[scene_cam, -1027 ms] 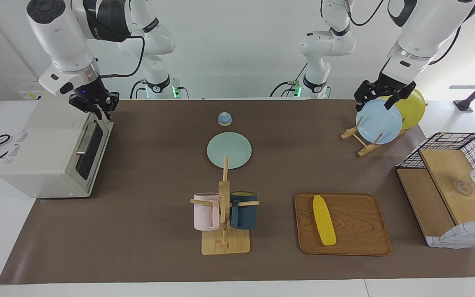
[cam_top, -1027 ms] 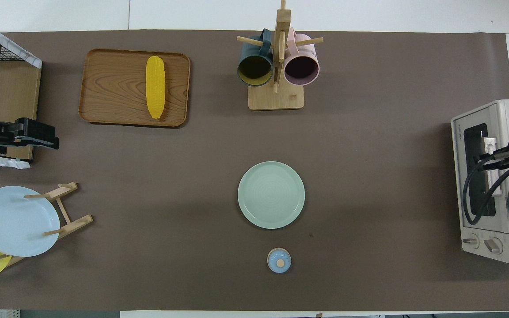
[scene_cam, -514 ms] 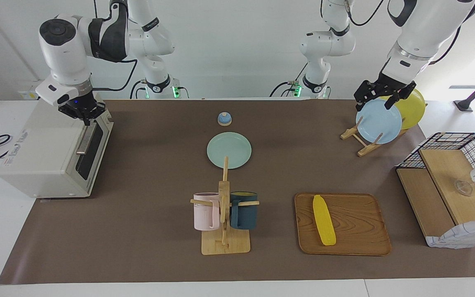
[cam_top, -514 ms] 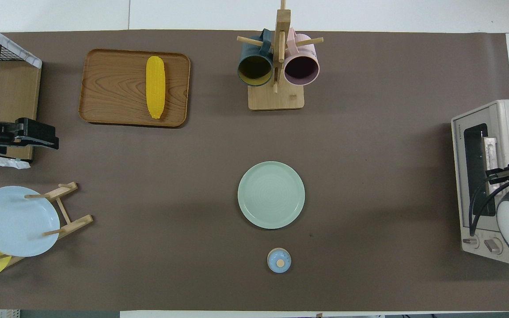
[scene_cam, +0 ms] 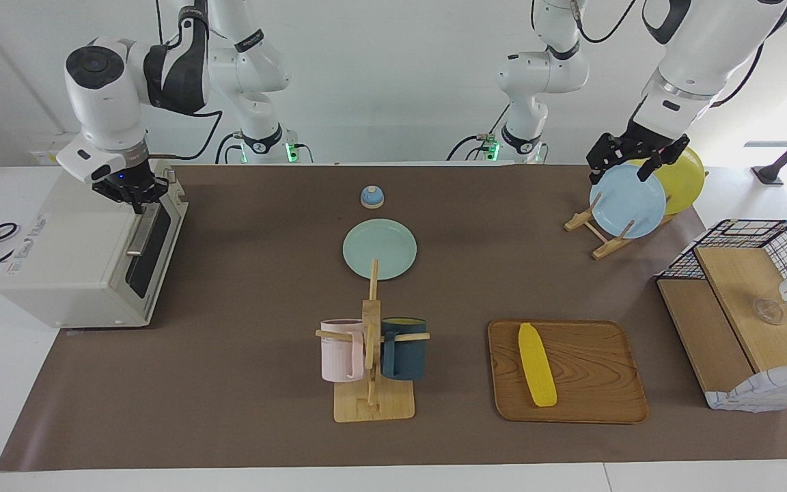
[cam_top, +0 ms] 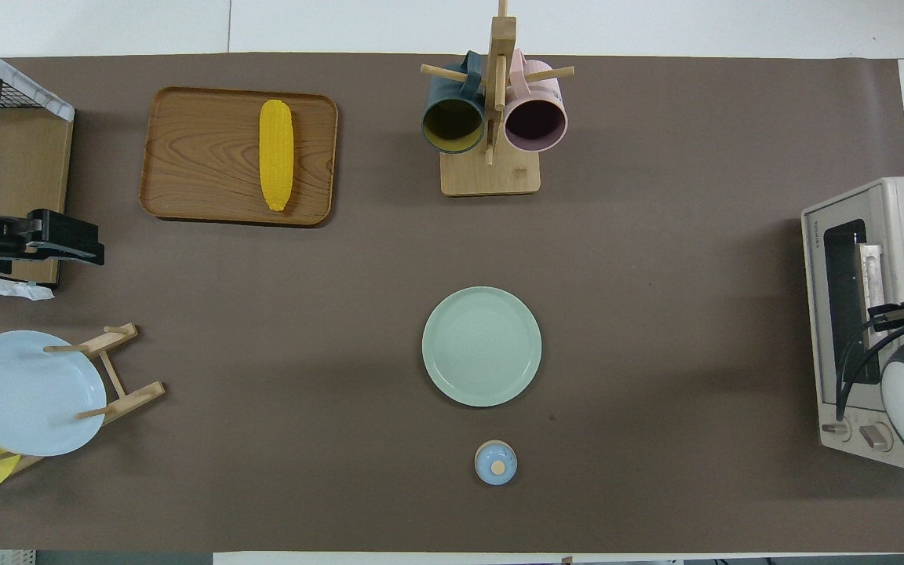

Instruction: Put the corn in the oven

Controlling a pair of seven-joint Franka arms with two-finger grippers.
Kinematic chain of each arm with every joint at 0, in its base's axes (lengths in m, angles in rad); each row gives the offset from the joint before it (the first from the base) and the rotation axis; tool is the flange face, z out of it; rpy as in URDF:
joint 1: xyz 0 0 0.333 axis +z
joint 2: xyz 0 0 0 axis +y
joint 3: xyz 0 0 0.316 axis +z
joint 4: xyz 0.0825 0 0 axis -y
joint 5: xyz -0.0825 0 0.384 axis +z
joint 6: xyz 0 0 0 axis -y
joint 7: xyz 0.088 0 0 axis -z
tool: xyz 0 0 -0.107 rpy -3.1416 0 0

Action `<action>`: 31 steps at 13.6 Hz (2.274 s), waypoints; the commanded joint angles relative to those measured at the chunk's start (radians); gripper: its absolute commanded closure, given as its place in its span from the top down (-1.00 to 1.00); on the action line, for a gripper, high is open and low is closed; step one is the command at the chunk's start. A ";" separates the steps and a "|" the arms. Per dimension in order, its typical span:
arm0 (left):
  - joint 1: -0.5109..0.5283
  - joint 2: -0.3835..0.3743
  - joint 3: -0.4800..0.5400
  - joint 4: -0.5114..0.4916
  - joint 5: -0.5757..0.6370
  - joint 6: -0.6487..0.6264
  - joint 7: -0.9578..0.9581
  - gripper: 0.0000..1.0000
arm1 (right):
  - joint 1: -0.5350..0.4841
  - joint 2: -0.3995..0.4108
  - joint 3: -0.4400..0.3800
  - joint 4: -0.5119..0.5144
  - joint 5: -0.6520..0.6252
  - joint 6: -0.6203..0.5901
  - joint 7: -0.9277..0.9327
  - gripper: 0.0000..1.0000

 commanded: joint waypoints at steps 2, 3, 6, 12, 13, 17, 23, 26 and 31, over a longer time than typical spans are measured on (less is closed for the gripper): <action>-0.004 -0.012 0.005 -0.004 0.001 -0.010 -0.007 1.00 | -0.019 0.014 0.008 -0.015 -0.013 0.027 -0.015 -1.00; -0.004 -0.012 0.005 -0.004 0.002 -0.008 -0.007 1.00 | -0.019 0.020 0.007 -0.015 -0.013 0.036 -0.015 -1.00; -0.004 -0.012 0.006 -0.006 0.010 -0.001 -0.007 1.00 | -0.032 0.034 0.008 -0.023 -0.013 0.064 -0.017 -1.00; -0.013 0.061 0.002 -0.010 -0.015 0.125 -0.008 1.00 | -0.019 0.071 0.010 -0.030 0.002 0.102 0.017 -1.00; -0.014 0.082 0.003 -0.010 -0.041 0.154 -0.008 1.00 | -0.016 0.071 0.011 -0.030 0.003 0.102 0.031 -1.00; -0.042 0.217 -0.002 0.032 -0.084 0.229 -0.010 1.00 | 0.013 0.085 0.011 -0.030 0.063 0.104 0.054 -1.00; -0.129 0.473 0.005 0.187 -0.090 0.297 -0.036 1.00 | 0.023 0.120 0.014 -0.030 0.122 0.133 0.088 -1.00; -0.159 0.634 0.011 0.336 -0.081 0.303 -0.057 1.00 | 0.024 0.151 0.016 -0.030 0.164 0.169 0.089 -1.00; -0.202 0.722 0.067 0.372 -0.026 0.368 -0.051 1.00 | 0.061 0.191 0.016 -0.032 0.204 0.212 0.117 -1.00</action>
